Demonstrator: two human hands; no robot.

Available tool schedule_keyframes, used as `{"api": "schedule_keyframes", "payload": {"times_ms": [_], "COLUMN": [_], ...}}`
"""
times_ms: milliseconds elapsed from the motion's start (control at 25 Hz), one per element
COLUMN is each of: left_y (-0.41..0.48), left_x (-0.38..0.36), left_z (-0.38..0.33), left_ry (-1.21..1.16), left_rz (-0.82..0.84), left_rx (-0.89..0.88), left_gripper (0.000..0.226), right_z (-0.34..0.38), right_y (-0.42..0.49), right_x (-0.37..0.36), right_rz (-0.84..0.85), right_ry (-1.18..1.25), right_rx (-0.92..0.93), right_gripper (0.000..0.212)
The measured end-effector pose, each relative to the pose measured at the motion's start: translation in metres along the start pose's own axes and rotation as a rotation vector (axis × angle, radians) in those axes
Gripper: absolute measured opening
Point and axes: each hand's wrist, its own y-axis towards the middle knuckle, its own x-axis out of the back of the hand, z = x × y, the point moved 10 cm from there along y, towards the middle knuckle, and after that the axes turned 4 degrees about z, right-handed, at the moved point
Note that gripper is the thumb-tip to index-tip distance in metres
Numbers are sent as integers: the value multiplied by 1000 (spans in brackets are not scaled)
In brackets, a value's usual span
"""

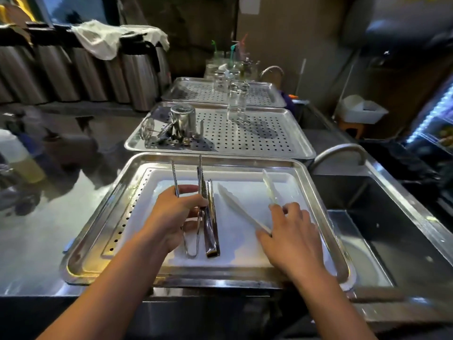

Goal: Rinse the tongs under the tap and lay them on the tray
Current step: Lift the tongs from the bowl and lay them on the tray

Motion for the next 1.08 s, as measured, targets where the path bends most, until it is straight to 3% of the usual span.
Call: {"api": "schedule_keyframes", "payload": {"times_ms": [120,240,280,360,440,520,560,720,920,1080], "left_y": [2,4,4,4,1,-1,-1,6,10,10], "left_x": [3,-2,-4,-8,-11,-9,-5,30,44,44], "left_z": [-1,-4,-6,-8,-11,-13,-14,-12,-27,-27], "left_ry": [-12,-55,-68,-97,-108,-97,-88,134,929,1208], "left_rz": [22,71,81,85,98,109,103,-37,-171,-237], "left_rx": [10,5,-1,-15,-25,-28,-32,-43,-207,-238], "left_gripper": [33,36,37,38,39,42,42,48,77,95], "right_z": [-6,11,24,63,94,100,98,92,101,104], "right_y": [-4,-19,-20,-17,-12,-5,-3,-5,-5,0], "right_x": [8,41,42,25,8,6,5,3,-2,-6], "right_rz": [-14,-238,-211,34,207,196,181,89,37,20], "right_ry": [42,294,455,661,731,872,913,561,374,249], "right_rx": [-29,56,90,150,186,154,135,175,217,201], "right_gripper": [74,65,65,74,62,38,36,57,62,60]}}
